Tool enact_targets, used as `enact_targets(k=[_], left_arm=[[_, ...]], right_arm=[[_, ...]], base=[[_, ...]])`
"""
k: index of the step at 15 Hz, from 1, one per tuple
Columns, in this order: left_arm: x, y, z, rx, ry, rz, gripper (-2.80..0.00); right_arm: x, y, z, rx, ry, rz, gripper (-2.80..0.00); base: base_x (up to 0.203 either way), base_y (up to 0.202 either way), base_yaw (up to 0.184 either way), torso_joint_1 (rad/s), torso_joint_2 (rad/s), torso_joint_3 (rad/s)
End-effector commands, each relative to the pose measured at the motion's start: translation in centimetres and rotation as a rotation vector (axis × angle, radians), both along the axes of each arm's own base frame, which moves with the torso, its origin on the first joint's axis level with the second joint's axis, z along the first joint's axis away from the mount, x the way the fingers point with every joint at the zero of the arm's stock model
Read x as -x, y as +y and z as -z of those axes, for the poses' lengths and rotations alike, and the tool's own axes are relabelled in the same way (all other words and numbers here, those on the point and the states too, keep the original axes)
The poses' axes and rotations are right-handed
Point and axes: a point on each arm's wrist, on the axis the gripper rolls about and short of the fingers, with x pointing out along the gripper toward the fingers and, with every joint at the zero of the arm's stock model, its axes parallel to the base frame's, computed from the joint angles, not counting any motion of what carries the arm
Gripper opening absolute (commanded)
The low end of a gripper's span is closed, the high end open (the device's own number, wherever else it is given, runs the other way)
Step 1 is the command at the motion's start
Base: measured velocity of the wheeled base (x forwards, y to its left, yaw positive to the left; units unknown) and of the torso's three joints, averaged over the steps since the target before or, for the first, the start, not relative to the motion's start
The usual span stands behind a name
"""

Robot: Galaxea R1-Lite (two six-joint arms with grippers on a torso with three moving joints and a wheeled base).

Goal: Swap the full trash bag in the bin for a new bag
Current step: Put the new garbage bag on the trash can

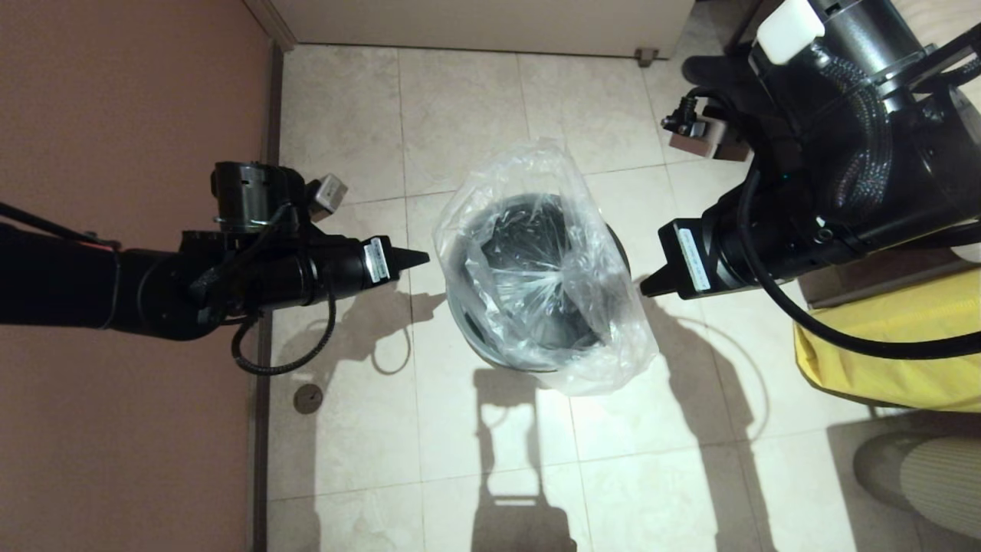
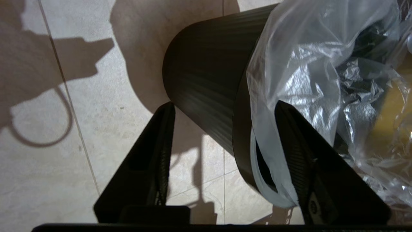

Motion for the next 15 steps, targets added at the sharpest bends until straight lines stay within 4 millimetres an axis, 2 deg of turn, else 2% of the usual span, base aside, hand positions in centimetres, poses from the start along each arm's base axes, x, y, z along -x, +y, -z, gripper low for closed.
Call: enact_targets(k=[1,4,8,11,12,15], left_arm=[[-1.6,-0.4,0.9,0.002,0.011,0.001,0.0],[-1.8,-0.8,-1.0,0.077,-0.02,-0.005,0.0],[-1.8,-2.2,-2.3,0.152,-0.024,0.015,0.0],[-2.2,-3.5,-1.7,0.156,-0.01,0.043,0.0],[-2.1,-3.6,-1.7,0.157,-0.009,0.043,-2.8],[-2.3,-3.6,-1.8,0.157,-0.014,0.038,-2.8]], right_arm=[[-0.2,-0.2,0.1,0.003,0.006,0.009,-2.8],[0.0,-0.4,0.1,0.003,0.008,0.011,-2.8],[0.0,-0.3,0.1,0.004,0.009,0.011,-2.8],[0.0,-0.4,0.1,0.005,0.008,0.012,-2.8],[0.0,-0.4,0.0,0.004,0.007,0.012,-2.8],[0.0,-0.4,0.0,0.003,0.008,0.013,-2.8]], base=[[0.0,0.0,0.0,0.0,0.0,0.0],[0.0,0.0,0.0,0.0,0.0,0.0],[0.0,0.0,0.0,0.0,0.0,0.0],[0.0,0.0,0.0,0.0,0.0,0.0],[0.0,0.0,0.0,0.0,0.0,0.0],[0.0,0.0,0.0,0.0,0.0,0.0]])
